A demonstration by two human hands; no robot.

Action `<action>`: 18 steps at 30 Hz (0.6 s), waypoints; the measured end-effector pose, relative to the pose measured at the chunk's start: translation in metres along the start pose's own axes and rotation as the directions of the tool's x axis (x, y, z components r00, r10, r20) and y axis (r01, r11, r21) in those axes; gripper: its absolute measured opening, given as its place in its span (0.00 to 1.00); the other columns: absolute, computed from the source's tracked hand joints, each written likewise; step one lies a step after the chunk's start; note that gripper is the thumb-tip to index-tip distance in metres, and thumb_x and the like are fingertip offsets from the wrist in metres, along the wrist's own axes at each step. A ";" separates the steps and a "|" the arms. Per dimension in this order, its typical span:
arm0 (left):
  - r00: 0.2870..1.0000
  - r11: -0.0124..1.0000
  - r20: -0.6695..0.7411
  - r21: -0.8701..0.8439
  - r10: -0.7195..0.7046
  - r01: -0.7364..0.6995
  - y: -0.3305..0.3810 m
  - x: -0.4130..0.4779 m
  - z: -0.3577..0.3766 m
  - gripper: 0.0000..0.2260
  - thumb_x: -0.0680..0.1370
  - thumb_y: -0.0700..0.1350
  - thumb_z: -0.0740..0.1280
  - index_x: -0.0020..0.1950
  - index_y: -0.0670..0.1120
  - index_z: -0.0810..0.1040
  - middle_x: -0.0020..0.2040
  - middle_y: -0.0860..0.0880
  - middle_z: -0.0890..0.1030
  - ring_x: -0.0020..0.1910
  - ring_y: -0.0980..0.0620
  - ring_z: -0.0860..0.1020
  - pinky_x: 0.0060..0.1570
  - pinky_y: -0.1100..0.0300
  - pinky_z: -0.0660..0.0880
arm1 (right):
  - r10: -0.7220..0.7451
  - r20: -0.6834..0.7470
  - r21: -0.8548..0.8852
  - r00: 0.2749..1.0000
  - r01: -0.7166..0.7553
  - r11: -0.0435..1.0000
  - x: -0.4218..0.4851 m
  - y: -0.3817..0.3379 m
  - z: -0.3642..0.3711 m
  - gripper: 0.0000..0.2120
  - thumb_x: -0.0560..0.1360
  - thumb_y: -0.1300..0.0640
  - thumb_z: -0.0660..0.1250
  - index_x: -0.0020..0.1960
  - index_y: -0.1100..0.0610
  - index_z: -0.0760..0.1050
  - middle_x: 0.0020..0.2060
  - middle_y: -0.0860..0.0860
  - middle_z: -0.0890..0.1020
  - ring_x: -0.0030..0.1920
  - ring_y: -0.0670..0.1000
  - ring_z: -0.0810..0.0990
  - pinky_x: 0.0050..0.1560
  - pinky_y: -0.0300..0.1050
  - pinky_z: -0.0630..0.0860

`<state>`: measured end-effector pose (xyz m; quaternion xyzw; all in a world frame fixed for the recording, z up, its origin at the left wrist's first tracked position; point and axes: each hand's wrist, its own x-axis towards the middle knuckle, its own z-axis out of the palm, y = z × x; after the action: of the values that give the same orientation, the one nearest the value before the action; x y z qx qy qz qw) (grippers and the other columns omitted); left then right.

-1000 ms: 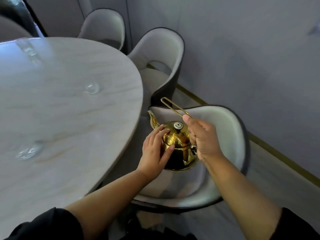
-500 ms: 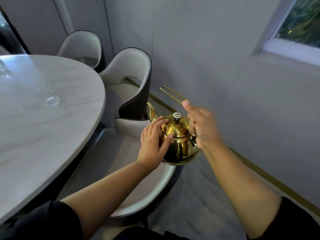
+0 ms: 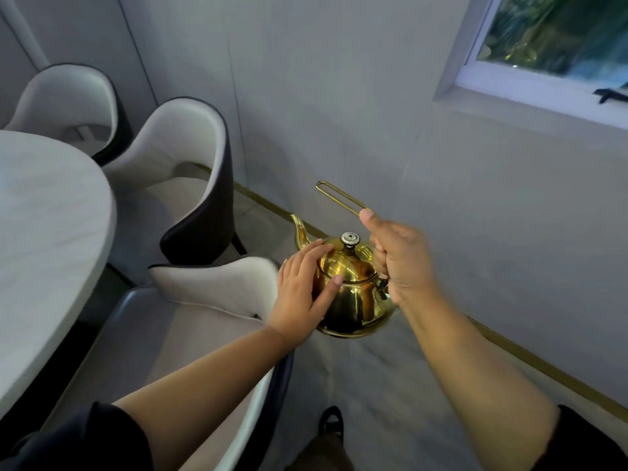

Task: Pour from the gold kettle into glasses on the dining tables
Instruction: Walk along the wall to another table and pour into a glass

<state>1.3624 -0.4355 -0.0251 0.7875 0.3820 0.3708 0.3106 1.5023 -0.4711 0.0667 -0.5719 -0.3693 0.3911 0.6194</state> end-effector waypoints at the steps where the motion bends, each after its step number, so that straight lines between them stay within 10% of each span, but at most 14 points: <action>1: 1.000 1.000 0.004 -0.008 -0.007 0.007 -0.004 0.013 0.009 0.19 0.77 0.62 0.55 0.67 0.62 0.61 0.69 0.61 0.63 0.70 0.56 0.61 0.71 0.47 0.59 | -0.001 0.003 -0.007 1.000 0.001 1.000 0.014 0.002 -0.005 0.28 0.75 0.51 0.67 0.19 0.52 0.61 0.15 0.45 0.61 0.17 0.43 0.56 0.21 0.32 0.59; 18: 0.967 0.968 -0.057 0.018 -0.249 0.250 -0.079 0.189 0.072 0.22 0.76 0.63 0.55 0.68 0.60 0.62 0.68 0.63 0.61 0.69 0.62 0.57 0.72 0.47 0.57 | 0.064 0.308 -0.050 0.949 -0.051 0.997 0.246 0.035 -0.023 0.29 0.78 0.57 0.64 0.18 0.51 0.66 0.15 0.43 0.63 0.16 0.41 0.61 0.22 0.29 0.61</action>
<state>1.4735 -0.2521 -0.0591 0.7265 0.4910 0.3453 0.3346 1.6247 -0.2568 0.0323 -0.5270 -0.4528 0.4859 0.5303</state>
